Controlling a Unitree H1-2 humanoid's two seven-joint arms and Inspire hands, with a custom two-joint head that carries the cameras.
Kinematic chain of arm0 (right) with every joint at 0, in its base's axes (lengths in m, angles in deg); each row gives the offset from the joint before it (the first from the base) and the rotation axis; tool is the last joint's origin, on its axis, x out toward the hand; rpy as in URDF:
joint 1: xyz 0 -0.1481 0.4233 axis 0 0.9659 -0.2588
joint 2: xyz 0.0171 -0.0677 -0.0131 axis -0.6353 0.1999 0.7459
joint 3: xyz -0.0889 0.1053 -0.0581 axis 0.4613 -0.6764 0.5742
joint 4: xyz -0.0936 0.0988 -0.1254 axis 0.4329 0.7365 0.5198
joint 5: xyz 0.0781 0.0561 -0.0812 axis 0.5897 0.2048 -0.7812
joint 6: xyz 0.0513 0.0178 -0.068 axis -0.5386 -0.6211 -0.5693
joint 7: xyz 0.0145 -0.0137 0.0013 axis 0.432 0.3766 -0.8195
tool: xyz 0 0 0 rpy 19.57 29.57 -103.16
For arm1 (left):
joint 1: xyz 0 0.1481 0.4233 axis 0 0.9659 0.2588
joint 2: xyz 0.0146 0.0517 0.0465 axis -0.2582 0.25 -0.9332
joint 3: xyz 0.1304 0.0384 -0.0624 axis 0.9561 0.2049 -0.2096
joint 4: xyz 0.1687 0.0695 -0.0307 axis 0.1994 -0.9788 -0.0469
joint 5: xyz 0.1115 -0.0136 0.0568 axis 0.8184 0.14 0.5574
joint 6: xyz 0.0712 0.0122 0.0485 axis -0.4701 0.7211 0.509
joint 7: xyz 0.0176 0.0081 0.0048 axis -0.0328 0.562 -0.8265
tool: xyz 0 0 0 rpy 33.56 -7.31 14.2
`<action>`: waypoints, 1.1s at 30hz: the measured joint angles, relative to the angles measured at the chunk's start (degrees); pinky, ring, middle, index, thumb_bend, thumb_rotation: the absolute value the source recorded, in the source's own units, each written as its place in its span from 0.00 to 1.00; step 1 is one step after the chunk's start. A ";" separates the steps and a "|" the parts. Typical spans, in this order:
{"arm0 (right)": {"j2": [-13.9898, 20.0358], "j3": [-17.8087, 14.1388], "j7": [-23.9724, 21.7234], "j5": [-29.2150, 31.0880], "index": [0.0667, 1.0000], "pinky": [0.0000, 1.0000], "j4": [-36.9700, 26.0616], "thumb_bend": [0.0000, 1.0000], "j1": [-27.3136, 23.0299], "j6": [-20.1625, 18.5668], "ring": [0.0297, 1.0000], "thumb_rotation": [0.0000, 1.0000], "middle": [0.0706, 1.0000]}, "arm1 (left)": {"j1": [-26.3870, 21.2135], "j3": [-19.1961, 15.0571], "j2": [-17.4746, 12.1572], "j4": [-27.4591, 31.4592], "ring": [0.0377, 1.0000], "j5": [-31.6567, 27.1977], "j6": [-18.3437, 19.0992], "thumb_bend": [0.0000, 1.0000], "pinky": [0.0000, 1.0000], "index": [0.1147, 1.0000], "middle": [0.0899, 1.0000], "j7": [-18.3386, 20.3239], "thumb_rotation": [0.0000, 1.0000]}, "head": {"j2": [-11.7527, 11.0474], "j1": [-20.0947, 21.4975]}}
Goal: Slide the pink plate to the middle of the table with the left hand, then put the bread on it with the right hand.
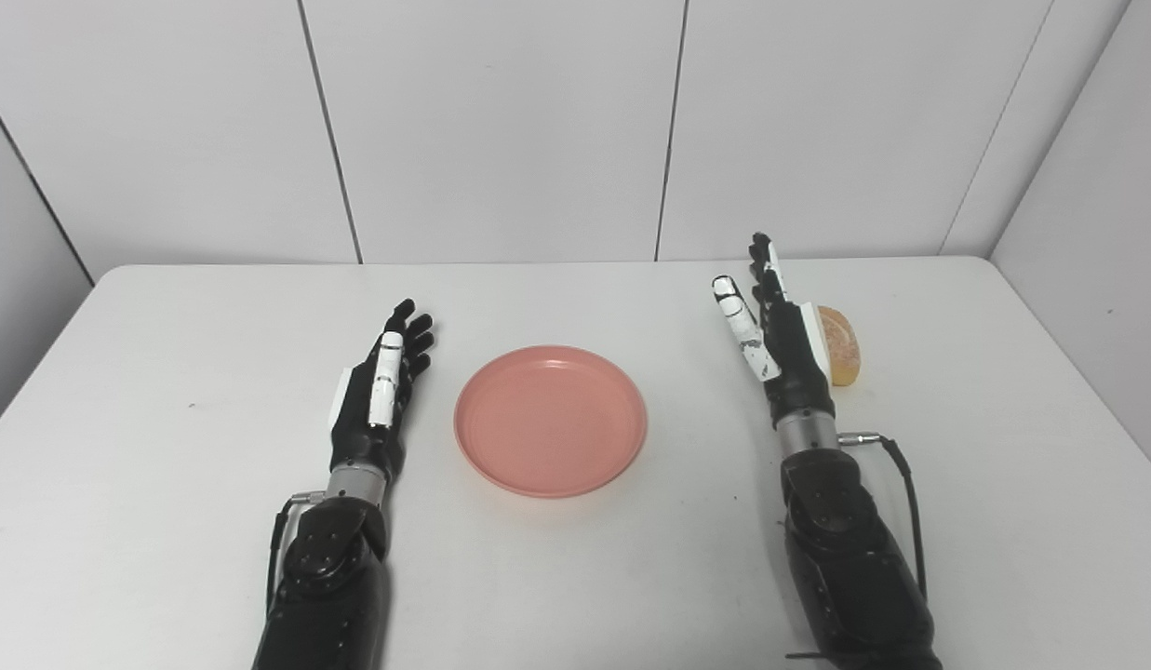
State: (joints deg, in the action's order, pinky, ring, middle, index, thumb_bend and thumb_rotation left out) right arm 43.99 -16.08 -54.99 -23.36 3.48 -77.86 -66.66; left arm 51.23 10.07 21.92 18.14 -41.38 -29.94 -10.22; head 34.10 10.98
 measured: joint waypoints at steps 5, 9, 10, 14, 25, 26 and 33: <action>2.68 0.19 3.54 -5.44 0.98 0.89 -0.05 0.63 -1.05 -0.34 0.96 0.71 1.00 | 0.01 -0.21 -0.01 -0.05 0.90 -1.13 -0.16 0.44 0.92 0.88 0.88 0.63 1.00 | -0.09 0.44; 3.48 0.82 6.29 -10.16 0.96 0.83 0.02 0.67 -1.46 -1.58 0.93 0.64 0.98 | -0.16 -0.16 -0.02 -0.44 0.90 -1.24 -0.35 0.43 0.92 0.88 0.88 1.20 1.00 | -0.18 0.88; 3.67 1.03 6.80 -11.26 0.96 0.81 0.08 0.68 -1.55 -1.92 0.93 0.61 0.97 | -0.21 -0.16 -0.02 -0.51 0.90 -1.24 -0.35 0.43 0.92 0.88 0.88 1.23 1.00 | -0.18 1.06; 4.84 1.29 8.05 -14.02 0.95 0.78 0.87 0.71 -2.12 -4.04 0.91 0.57 0.95 | -0.20 -0.19 -0.02 -0.45 0.90 -1.35 -0.35 0.42 0.92 0.88 0.88 1.47 1.00 | -0.18 1.58; 8.60 3.65 12.35 -21.67 0.91 0.77 6.12 0.78 -4.34 -9.37 0.88 0.44 0.91 | -0.12 -0.12 -0.18 -0.36 0.90 -1.36 -0.34 0.41 0.91 0.88 0.88 1.72 1.00 | 0.09 2.20; 8.73 3.92 12.52 -22.10 0.91 0.78 6.78 0.78 -4.53 -9.47 0.88 0.44 0.90 | -0.12 -0.13 -0.17 -0.36 0.90 -1.37 -0.34 0.41 0.91 0.88 0.88 1.74 1.00 | 0.09 2.29; 9.54 5.38 12.67 -22.62 0.92 0.84 11.24 0.79 -5.05 -10.32 0.91 0.40 0.92 | -0.13 0.01 -0.18 -0.36 0.90 -1.36 -0.35 0.42 0.92 0.87 0.88 2.37 1.00 | 0.18 2.29</action>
State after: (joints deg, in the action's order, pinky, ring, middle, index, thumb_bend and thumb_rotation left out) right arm 53.54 -10.70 -42.32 -45.98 14.72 -82.90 -76.97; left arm 51.10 10.08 21.74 17.78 -42.74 -30.29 -7.85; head 34.28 13.27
